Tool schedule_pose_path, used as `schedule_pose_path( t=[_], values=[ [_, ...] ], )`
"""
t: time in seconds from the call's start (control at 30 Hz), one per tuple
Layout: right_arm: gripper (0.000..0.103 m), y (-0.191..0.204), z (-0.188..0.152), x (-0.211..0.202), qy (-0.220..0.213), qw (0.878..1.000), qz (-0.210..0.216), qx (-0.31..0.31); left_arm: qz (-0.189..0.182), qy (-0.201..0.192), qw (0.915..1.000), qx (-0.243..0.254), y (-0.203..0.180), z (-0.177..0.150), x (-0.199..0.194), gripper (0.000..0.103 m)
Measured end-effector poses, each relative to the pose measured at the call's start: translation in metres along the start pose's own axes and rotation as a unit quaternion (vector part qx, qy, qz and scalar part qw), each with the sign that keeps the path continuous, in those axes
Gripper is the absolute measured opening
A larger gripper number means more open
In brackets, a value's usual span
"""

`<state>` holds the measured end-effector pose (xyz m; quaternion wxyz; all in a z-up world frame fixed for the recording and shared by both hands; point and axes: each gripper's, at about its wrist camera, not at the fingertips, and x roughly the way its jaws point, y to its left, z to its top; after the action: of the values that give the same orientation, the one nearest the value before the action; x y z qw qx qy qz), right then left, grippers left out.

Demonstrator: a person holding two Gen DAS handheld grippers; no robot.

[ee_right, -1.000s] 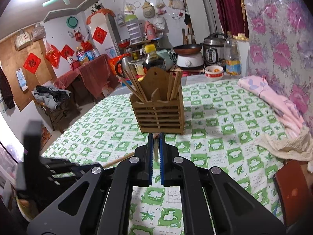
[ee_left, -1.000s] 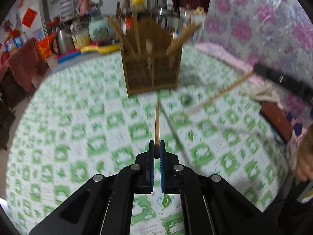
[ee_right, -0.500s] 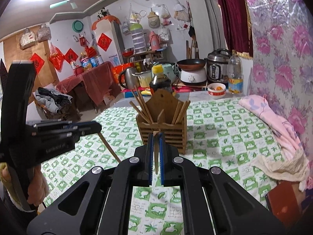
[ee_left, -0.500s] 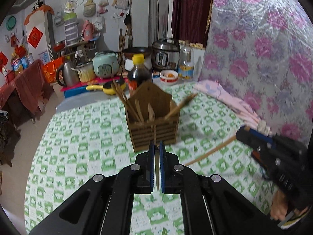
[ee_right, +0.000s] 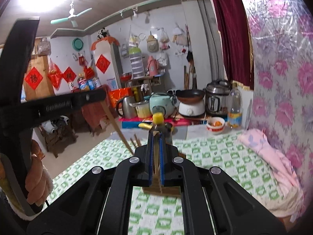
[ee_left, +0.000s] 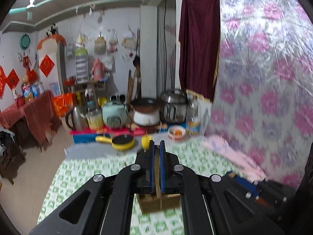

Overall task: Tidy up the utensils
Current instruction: 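Lift both held chopsticks up and insert them into the wooden holder, then open the left gripper over the holder while the right gripper releases its chopstick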

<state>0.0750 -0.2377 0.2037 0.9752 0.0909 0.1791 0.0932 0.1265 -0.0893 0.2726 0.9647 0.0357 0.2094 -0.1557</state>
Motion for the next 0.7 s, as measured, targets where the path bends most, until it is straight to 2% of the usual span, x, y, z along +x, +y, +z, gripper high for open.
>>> schedule_pose_path(
  t=[0.07, 0.23, 0.4, 0.47, 0.5, 0.53, 0.6, 0.7],
  values=[
    [0.006, 0.0, 0.006, 0.013, -0.007, 1.0, -0.009, -0.004, -0.004, -0.007, 1.0, -0.005, 0.0, 0.004, 0.01, 0.006],
    [0.006, -0.005, 0.001, 0.046, 0.003, 1.0, -0.019, 0.003, 0.016, -0.003, 0.9998, -0.011, 0.005, -0.007, 0.057, 0.006],
    [0.007, -0.015, -0.017, 0.081, 0.032, 0.999, -0.026, 0.015, 0.006, 0.054, 0.9979, -0.035, 0.02, -0.043, 0.107, 0.006],
    [0.01, -0.02, -0.029, 0.103, 0.066, 0.997, -0.029, 0.013, -0.005, 0.077, 0.9956, -0.054, 0.029, -0.059, 0.118, 0.007],
    [0.011, -0.022, -0.032, 0.109, 0.076, 0.997, -0.029, 0.016, -0.014, 0.087, 0.9942, -0.062, 0.032, -0.066, 0.123, 0.015],
    [0.011, -0.025, -0.035, 0.116, 0.088, 0.995, -0.029, 0.024, -0.02, 0.097, 0.9927, -0.069, 0.035, -0.074, 0.127, 0.033],
    [0.011, -0.026, -0.035, 0.114, 0.086, 0.996, -0.025, 0.028, -0.015, 0.091, 0.9925, -0.079, 0.042, -0.084, 0.124, 0.054],
    [0.011, -0.023, -0.031, 0.103, 0.07, 0.997, -0.021, 0.024, -0.011, 0.082, 0.9931, -0.084, 0.048, -0.089, 0.116, 0.059]
  ],
)
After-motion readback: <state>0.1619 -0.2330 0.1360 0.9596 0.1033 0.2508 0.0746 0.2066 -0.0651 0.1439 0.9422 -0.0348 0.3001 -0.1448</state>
